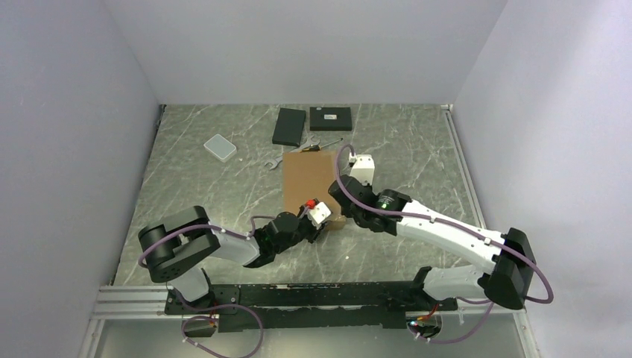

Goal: Unpack the express box

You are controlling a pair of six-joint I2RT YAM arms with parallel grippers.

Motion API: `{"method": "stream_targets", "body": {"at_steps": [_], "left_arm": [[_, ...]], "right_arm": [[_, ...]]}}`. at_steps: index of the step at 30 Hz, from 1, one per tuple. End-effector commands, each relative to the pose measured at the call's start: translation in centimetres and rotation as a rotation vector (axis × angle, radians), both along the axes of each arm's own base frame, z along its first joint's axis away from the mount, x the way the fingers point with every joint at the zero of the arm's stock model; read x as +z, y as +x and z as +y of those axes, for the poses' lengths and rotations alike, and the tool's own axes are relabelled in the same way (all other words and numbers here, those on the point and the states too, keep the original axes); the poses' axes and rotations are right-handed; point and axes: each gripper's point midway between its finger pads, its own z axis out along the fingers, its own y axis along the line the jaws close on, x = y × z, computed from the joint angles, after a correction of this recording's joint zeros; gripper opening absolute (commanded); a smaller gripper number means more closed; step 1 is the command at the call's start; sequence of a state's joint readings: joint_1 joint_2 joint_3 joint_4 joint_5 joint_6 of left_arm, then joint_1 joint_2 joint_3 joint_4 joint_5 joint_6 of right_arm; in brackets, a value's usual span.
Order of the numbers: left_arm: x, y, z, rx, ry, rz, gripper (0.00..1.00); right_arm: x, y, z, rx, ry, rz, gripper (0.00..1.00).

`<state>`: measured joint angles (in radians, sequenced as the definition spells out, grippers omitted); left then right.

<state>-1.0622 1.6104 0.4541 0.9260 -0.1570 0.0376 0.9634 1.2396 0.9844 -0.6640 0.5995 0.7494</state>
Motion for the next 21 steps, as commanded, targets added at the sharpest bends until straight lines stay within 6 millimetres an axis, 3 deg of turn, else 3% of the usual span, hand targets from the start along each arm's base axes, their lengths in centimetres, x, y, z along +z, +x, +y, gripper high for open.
{"method": "stream_targets", "body": {"at_steps": [1, 21], "left_arm": [[-3.47, 1.03, 2.37, 0.125, 0.088, 0.08, 0.4], [-3.66, 0.34, 2.1, 0.097, 0.101, 0.125, 0.43]], "right_arm": [[-0.44, -2.84, 0.33, 0.025, 0.017, 0.055, 0.0], [-0.07, -3.4, 0.26, -0.016, 0.104, -0.147, 0.0]]}}
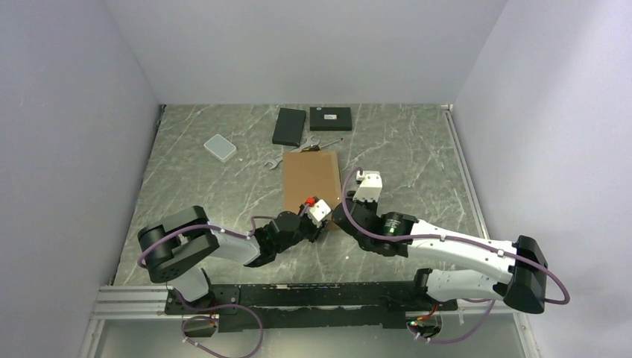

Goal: Unpack the express box

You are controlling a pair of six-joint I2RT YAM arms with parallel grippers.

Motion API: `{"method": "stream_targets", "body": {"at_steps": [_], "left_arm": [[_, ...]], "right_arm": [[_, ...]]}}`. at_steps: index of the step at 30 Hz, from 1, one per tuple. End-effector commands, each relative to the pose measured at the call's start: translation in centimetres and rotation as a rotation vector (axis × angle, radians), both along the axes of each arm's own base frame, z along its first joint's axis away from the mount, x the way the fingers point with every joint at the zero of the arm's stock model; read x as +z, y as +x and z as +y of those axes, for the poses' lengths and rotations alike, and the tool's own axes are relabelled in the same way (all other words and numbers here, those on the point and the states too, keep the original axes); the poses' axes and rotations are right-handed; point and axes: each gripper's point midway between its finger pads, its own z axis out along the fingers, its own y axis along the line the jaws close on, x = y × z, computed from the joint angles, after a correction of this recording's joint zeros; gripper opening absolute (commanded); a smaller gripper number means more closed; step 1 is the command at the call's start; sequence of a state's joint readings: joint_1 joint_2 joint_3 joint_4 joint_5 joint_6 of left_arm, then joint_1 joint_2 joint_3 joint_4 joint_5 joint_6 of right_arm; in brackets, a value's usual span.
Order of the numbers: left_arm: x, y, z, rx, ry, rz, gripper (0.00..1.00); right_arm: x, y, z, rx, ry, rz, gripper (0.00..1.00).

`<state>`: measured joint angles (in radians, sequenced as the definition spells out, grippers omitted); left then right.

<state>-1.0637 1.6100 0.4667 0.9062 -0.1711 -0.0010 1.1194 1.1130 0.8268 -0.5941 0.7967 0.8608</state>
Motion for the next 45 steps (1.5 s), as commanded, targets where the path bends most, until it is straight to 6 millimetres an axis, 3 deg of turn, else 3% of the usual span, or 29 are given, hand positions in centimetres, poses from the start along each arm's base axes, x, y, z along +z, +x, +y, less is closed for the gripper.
{"method": "stream_targets", "body": {"at_steps": [1, 6, 15, 17, 20, 21, 22, 25, 29, 36, 38, 45], "left_arm": [[-3.7, 0.2, 2.2, 0.07, 0.115, 0.1, 0.44], [-3.4, -0.5, 1.8, 0.034, 0.113, 0.123, 0.53], [-1.8, -1.9, 2.4, -0.009, 0.107, 0.153, 0.59], [-1.3, -2.3, 2.5, -0.026, 0.105, 0.162, 0.6], [0.6, -3.3, 2.6, -0.041, 0.068, 0.204, 0.63], [1.5, -3.8, 2.5, -0.062, 0.049, 0.219, 0.64], [2.8, -4.3, 2.4, -0.079, 0.022, 0.233, 0.66], [6.8, -5.4, 2.0, -0.118, -0.063, 0.259, 0.73], [9.8, -6.2, 2.3, -0.144, -0.113, 0.281, 0.76], [14.0, -5.6, 4.1, -0.097, -0.184, 0.258, 0.8], [14.9, -5.7, 4.5, -0.097, -0.185, 0.254, 0.8], [16.7, -7.7, 4.9, -0.171, -0.255, 0.261, 0.81]], "right_arm": [[0.3, -1.0, 0.7, 0.019, 0.059, -0.013, 0.0], [2.5, -0.6, 1.0, 0.023, 0.078, -0.058, 0.0], [10.0, 1.2, 0.5, -0.028, 0.032, -0.175, 0.0], [12.2, 1.8, -0.6, -0.056, -0.021, -0.221, 0.0], [14.9, 3.4, -3.9, -0.165, -0.119, -0.292, 0.0], [14.7, 4.5, -5.0, -0.173, -0.165, -0.277, 0.0], [13.6, 6.3, -6.9, -0.189, -0.191, -0.209, 0.0], [10.1, 9.0, -10.2, -0.163, -0.232, 0.021, 0.0], [7.2, 9.4, -14.0, -0.244, -0.401, 0.229, 0.0], [3.9, 8.6, -20.7, -0.438, -0.754, 0.52, 0.0], [3.1, 9.0, -21.7, -0.455, -0.81, 0.551, 0.0], [-1.4, 11.1, -21.6, -0.402, -0.918, 0.72, 0.0]]}}
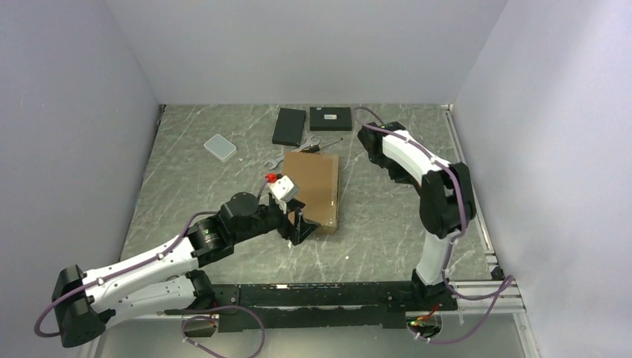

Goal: Unpack the express box

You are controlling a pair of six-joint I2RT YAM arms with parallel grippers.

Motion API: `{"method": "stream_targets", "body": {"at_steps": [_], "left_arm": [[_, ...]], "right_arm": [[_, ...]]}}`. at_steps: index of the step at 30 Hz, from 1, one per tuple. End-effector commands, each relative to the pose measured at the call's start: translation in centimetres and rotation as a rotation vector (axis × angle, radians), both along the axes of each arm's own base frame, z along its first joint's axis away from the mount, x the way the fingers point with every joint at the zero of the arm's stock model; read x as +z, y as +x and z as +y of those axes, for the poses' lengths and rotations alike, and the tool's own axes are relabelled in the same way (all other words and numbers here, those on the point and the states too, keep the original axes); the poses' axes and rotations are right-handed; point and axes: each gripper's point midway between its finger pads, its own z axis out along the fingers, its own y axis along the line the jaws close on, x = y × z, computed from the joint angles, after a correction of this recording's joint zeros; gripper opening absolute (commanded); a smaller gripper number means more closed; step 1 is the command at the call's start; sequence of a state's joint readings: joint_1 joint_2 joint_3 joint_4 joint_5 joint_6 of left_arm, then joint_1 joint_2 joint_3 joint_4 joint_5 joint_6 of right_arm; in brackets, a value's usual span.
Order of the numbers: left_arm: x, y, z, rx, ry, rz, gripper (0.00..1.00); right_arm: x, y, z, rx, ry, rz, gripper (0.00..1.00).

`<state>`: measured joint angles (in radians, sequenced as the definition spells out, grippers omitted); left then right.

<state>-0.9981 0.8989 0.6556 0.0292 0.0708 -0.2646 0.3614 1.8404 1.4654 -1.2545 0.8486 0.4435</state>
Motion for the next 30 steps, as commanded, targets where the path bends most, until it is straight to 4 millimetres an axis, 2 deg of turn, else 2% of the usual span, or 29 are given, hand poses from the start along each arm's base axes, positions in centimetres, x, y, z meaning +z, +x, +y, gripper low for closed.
{"method": "stream_targets", "body": {"at_steps": [1, 4, 5, 6, 12, 15, 21, 27, 28, 30], "left_arm": [[2.3, -1.8, 0.0, -0.074, -0.084, 0.009, 0.81], [2.6, -2.7, 0.4, -0.102, -0.095, 0.011, 0.82], [2.7, -3.1, 0.9, -0.103, -0.097, 0.014, 0.82], [2.7, -3.2, 1.3, -0.097, -0.091, 0.018, 0.82], [1.9, -2.7, 4.6, 0.048, -0.029, 0.067, 0.84], [1.7, -2.8, 6.0, 0.091, -0.015, 0.086, 0.86], [2.4, -3.0, 7.9, 0.144, -0.032, 0.076, 0.87], [3.1, -3.2, 9.7, 0.188, -0.031, 0.061, 0.87], [3.2, -3.2, 10.0, 0.199, -0.029, 0.061, 0.88], [3.3, -3.1, 10.6, 0.221, -0.022, 0.06, 0.88]], "right_arm": [[-0.1, 1.2, -0.5, 0.02, -0.092, 0.09, 0.0], [-1.4, 2.1, -0.5, 0.035, -0.12, 0.139, 0.0], [-3.0, 3.5, -0.2, 0.083, -0.101, 0.15, 0.0], [-3.6, 3.9, 0.0, 0.094, -0.086, 0.157, 0.0], [-6.8, 6.6, 1.1, 0.157, 0.019, 0.2, 0.0], [-8.1, 7.5, 1.2, 0.189, 0.079, 0.219, 0.0], [-11.6, 8.4, 3.0, 0.334, 0.198, 0.305, 0.01], [-13.0, 10.7, 4.3, 0.384, 0.269, 0.259, 0.0], [-13.1, 10.9, 4.5, 0.391, 0.281, 0.257, 0.03], [-13.3, 11.1, 5.2, 0.409, 0.322, 0.253, 0.24]]}}
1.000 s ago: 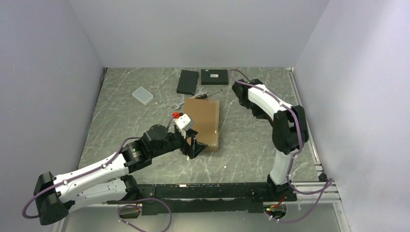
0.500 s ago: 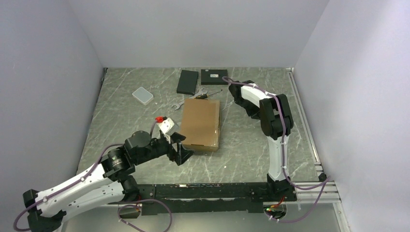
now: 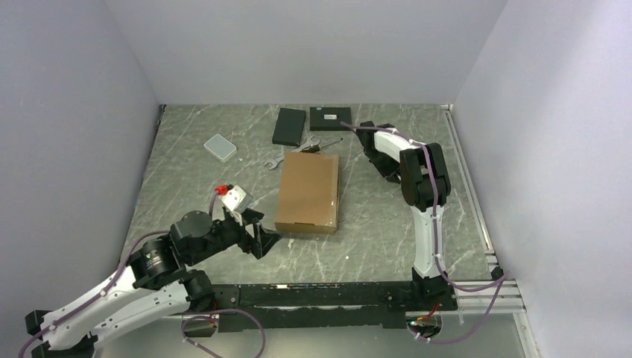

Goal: Unpack the express box

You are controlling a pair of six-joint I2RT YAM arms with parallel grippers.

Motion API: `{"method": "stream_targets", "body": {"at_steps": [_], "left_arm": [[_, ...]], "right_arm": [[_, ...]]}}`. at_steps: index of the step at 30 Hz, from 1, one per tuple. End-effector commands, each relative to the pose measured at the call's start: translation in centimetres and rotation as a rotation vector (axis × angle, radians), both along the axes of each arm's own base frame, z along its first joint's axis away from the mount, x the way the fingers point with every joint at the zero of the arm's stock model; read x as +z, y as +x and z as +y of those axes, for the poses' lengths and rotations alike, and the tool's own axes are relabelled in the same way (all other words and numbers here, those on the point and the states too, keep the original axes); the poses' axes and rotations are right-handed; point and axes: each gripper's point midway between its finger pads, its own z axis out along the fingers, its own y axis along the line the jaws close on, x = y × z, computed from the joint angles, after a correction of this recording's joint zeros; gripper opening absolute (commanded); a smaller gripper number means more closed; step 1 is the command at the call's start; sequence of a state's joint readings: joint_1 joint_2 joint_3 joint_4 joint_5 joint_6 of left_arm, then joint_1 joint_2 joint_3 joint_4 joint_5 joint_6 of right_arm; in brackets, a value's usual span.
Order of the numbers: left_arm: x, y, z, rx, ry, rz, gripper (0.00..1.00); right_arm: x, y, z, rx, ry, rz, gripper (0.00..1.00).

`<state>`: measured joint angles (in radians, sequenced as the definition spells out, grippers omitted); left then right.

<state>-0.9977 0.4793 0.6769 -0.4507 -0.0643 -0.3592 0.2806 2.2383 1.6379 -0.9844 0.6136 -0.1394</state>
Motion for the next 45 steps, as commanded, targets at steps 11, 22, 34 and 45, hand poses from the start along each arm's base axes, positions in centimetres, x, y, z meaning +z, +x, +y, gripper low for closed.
{"method": "stream_targets", "body": {"at_steps": [11, 22, 34, 45], "left_arm": [[0.2, 3.1, 2.3, 0.246, 0.067, 0.04, 0.95], [-1.5, 8.2, -0.7, 0.353, 0.146, 0.187, 0.99], [-6.6, 14.4, -1.8, 0.229, -0.013, 0.604, 0.96], [-13.2, 13.7, -1.4, 0.226, 0.08, 0.784, 0.84]], "right_arm": [[4.9, 4.8, 5.9, -0.066, 0.279, -0.276, 0.52], [12.6, -2.2, 19.5, -0.082, 0.795, -0.529, 0.81], [9.5, -11.3, 21.1, -0.151, 1.424, -0.366, 0.81], [7.5, -12.8, 21.2, -0.099, 1.485, -0.273, 0.78]]}}
